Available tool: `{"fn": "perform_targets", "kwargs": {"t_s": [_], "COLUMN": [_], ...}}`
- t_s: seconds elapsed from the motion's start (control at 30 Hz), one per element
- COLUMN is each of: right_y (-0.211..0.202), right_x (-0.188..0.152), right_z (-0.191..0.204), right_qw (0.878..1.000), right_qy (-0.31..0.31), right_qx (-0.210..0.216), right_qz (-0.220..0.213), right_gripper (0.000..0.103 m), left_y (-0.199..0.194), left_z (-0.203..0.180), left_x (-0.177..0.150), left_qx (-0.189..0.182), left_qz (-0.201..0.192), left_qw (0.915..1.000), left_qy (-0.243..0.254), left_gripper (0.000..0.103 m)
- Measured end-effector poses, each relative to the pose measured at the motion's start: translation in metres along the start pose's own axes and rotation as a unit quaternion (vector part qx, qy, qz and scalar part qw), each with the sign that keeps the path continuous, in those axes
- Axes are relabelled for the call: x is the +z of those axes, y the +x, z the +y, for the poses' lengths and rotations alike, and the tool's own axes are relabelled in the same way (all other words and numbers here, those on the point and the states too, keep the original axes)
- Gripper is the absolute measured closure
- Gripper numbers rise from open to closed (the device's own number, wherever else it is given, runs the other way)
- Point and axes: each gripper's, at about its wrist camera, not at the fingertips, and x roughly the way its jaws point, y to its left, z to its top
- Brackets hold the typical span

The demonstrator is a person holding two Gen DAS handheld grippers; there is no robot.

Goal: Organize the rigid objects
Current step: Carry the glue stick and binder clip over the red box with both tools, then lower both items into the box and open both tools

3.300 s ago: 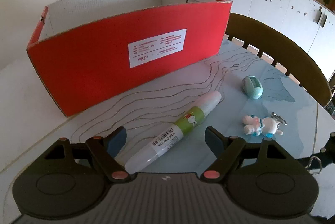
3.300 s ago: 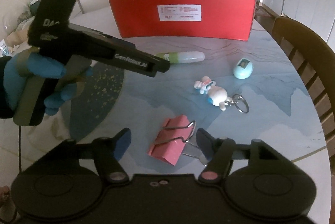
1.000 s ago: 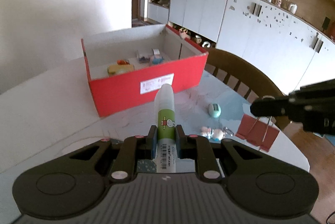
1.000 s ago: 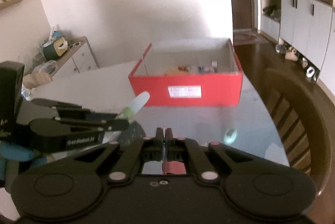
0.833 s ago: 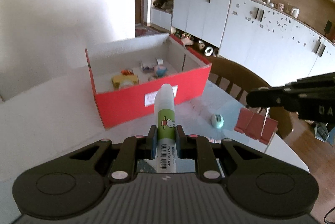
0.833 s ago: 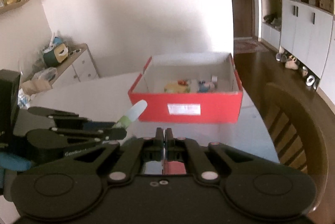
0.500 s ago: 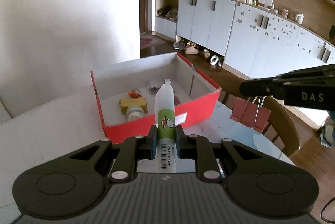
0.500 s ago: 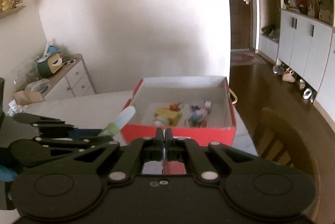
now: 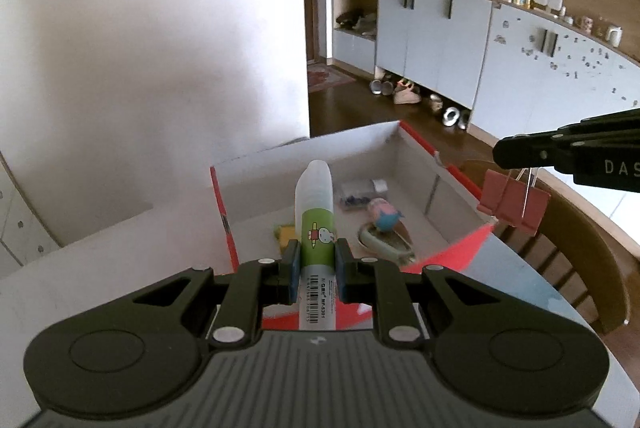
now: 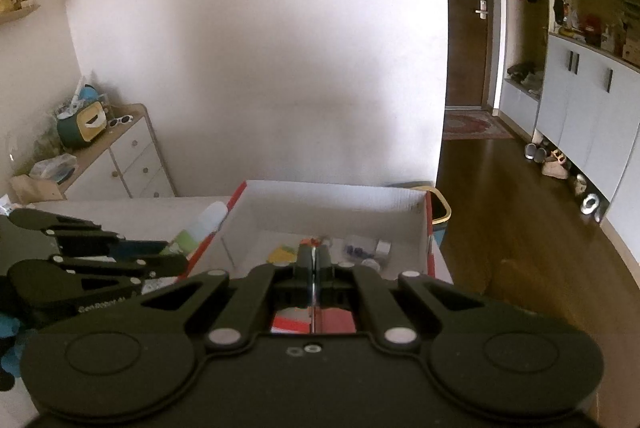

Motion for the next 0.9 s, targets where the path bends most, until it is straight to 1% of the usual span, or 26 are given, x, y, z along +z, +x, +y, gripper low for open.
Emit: {"fn": "perform_targets", "kwargs": {"t_s": [0.3, 0.57, 0.67, 0.77, 0.9], "right_y": [0.052, 0.093, 0.106, 0.116, 0.124], "right_x": [0.007, -0.006, -0.012, -0.018, -0.024], "right_z": [-0.026, -0.037, -0.041, -0.038, -0.033], "right_qw": [1.000, 0.998, 0.998, 0.997, 0.995], "right_qy": [0.008, 0.005, -0.003, -0.029, -0.052], "right_qx": [0.013, 0.006, 0.000, -0.012, -0.013], "right_qz": [0.024, 0.056, 0.067, 0.076, 0.083], "right_gripper": [0.102, 0.102, 0.102, 0.102, 0.103], "left_y": [0.056, 0.109, 0.127, 0.143, 0.161], "left_z": [0.003, 0.004, 0.005, 0.006, 0.009], "left_x": [0.017, 0.024, 0.025, 0.026, 0.027], "left_qx": [0.020, 0.025, 0.028, 0.036, 0.048], "left_qz": [0.028, 0.061, 0.074, 0.087, 0.102], "left_qw": [0.9994, 0.9978, 0.9968, 0.9956, 0.9936], "left_qy": [0.003, 0.002, 0.001, 0.004, 0.007], "left_gripper": [0.086, 0.086, 0.086, 0.086, 0.086]}}
